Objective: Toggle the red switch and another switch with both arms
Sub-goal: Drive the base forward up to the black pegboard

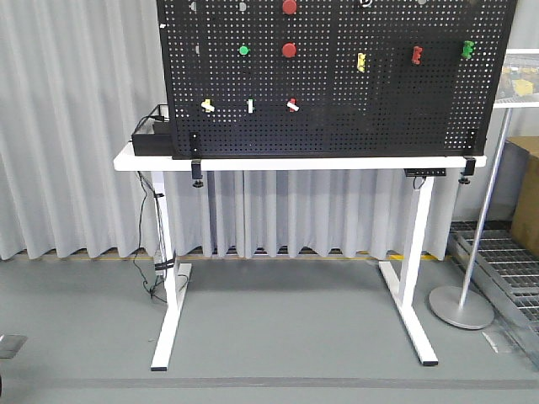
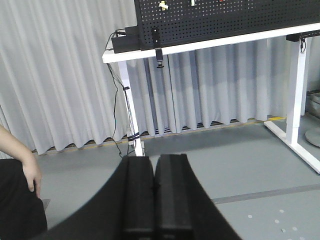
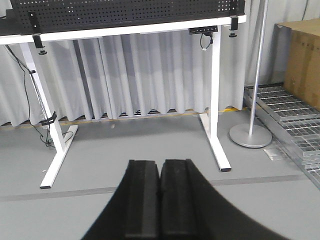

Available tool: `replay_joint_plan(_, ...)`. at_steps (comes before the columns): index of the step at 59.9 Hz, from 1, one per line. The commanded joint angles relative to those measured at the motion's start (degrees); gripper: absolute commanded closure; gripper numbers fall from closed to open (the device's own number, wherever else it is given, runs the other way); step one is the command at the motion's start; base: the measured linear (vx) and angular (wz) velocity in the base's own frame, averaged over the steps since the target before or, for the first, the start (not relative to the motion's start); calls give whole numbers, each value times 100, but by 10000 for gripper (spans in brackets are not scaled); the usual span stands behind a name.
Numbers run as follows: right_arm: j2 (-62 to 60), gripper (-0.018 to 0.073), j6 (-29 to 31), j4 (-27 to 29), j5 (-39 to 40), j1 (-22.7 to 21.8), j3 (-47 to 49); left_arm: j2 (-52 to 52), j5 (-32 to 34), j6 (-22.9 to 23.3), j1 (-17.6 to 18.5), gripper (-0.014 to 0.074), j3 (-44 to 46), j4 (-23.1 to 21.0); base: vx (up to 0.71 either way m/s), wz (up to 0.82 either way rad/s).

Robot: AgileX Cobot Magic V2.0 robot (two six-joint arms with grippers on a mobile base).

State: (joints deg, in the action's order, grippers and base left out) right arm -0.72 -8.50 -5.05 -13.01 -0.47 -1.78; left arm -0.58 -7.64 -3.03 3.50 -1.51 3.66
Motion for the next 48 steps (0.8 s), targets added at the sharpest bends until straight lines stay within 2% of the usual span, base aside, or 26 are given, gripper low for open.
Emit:
replay_joint_plan(1, 49, 566, 15, -66, 474, -24, -30, -31, 446, 63, -8, 594, -106, 2, 0, 0)
replay_joint_plan(48, 49, 566, 15, -66, 474, -24, -30, -31, 446, 63, -8, 594, -106, 2, 2, -4)
